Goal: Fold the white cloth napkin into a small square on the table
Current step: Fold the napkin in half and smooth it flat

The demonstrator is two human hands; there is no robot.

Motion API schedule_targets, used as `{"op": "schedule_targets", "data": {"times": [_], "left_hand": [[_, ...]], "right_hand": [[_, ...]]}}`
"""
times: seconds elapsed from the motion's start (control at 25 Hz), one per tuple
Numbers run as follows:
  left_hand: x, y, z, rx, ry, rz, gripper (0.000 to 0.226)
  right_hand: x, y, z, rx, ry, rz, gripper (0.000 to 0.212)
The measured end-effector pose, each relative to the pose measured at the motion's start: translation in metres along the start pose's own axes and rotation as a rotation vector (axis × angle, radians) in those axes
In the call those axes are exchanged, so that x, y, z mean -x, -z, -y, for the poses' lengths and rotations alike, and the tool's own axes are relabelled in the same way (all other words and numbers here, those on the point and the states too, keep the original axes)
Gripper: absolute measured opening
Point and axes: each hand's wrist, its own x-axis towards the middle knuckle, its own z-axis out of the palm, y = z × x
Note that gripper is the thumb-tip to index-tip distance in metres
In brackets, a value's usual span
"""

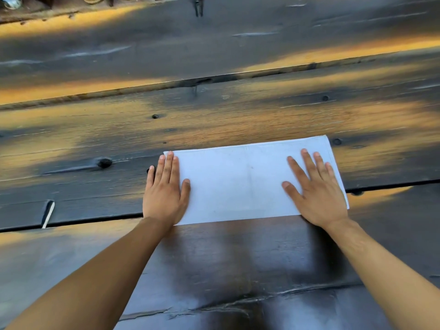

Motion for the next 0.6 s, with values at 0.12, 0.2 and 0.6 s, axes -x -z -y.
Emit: {"op": "schedule_targets", "data": {"times": [0.12, 0.2, 0.6], "left_hand": [[0.000, -0.002, 0.001, 0.034, -0.003, -0.018, 0.073], [0.000, -0.002, 0.002, 0.013, -0.002, 0.018, 0.081], [0.069, -0.004, 0.003, -0.061, -0.094, 0.093, 0.075]], "right_hand": [[0.000, 0.005, -0.003, -0.007, -0.020, 0.026, 0.069], [0.000, 0.007, 0.000, -0.018, -0.012, 0.054, 0.067], [0.043, 0.007, -0.032, -0.027, -0.112, 0.041, 0.071]]}}
